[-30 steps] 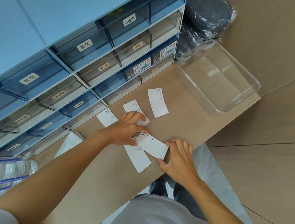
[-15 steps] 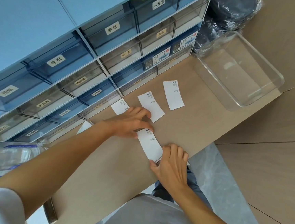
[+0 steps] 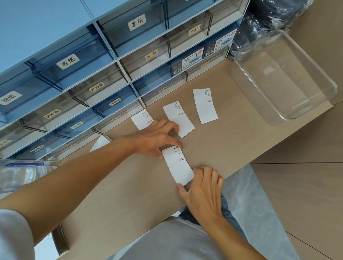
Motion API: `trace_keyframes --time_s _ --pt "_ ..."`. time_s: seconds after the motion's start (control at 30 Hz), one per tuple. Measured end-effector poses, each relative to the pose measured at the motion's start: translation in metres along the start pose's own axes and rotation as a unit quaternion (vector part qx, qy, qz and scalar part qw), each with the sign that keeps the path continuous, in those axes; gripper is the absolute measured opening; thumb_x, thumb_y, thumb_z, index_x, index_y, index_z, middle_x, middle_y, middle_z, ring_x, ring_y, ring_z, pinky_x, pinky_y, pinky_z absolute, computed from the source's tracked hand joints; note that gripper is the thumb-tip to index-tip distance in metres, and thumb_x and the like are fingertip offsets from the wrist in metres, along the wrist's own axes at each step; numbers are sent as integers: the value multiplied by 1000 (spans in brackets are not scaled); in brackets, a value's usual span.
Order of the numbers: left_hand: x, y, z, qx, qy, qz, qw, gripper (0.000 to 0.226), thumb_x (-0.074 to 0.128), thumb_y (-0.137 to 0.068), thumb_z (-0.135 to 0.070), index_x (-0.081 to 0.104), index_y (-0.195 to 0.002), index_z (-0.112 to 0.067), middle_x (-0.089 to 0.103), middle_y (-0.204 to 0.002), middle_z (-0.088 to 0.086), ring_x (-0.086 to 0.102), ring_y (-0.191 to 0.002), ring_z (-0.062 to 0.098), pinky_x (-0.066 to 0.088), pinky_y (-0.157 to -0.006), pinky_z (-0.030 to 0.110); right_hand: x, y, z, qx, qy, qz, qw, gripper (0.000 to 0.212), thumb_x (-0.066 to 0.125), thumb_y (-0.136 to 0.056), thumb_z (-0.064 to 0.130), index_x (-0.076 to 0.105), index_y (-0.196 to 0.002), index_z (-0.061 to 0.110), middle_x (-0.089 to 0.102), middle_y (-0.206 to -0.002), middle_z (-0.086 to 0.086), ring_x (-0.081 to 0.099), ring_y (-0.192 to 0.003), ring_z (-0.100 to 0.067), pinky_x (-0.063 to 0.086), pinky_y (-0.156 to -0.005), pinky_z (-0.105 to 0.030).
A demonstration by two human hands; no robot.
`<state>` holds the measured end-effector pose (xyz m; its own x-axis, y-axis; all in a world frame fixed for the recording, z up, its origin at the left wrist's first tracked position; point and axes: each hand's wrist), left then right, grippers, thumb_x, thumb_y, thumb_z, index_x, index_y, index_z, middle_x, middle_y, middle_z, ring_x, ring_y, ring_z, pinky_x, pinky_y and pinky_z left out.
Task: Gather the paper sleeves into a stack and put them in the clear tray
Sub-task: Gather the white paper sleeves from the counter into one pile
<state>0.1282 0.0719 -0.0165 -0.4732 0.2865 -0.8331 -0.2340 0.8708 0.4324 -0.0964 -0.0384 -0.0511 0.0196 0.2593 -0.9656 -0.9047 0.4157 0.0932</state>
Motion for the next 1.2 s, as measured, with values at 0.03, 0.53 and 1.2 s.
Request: trace_keyframes --time_s 0.03,0.53,1.2 --pt "0 0 0 1 -1 0 1000 66 81 -71 -24 53 -128 -45 32 -134 -1 29 -125 23 30 -105 35 0 1 0 -1 1 0 1000 53 76 -62 50 60 -94 11 59 -97 -8 50 -85 -29 39 -75 -42" --pt "-3 -3 -2 32 -34 -4 999 63 79 -72 -27 51 -128 -38 35 -112 -3 36 -106 19 33 -88 29 -2 -9 2 -13 2 13 1000 45 71 -60 41 59 -88 8 57 -89 -9 51 -81 -30 40 -73 -42" --pt "-9 -31 -10 61 -47 0 997 64 75 -79 -28 43 -133 -17 42 -131 3 39 -114 23 38 -97 36 -16 -40 -44 -110 -75 21 991 55 75 -71 23 60 -122 8 54 -94 -11 51 -84 -28 52 -72 -39"
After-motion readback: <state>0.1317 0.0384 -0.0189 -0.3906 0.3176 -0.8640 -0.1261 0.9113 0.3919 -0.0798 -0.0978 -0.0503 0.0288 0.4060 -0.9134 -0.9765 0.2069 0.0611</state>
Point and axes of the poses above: each hand's wrist, its own y-axis away from the middle knuckle, its own x-axis out of the palm, z = x × y
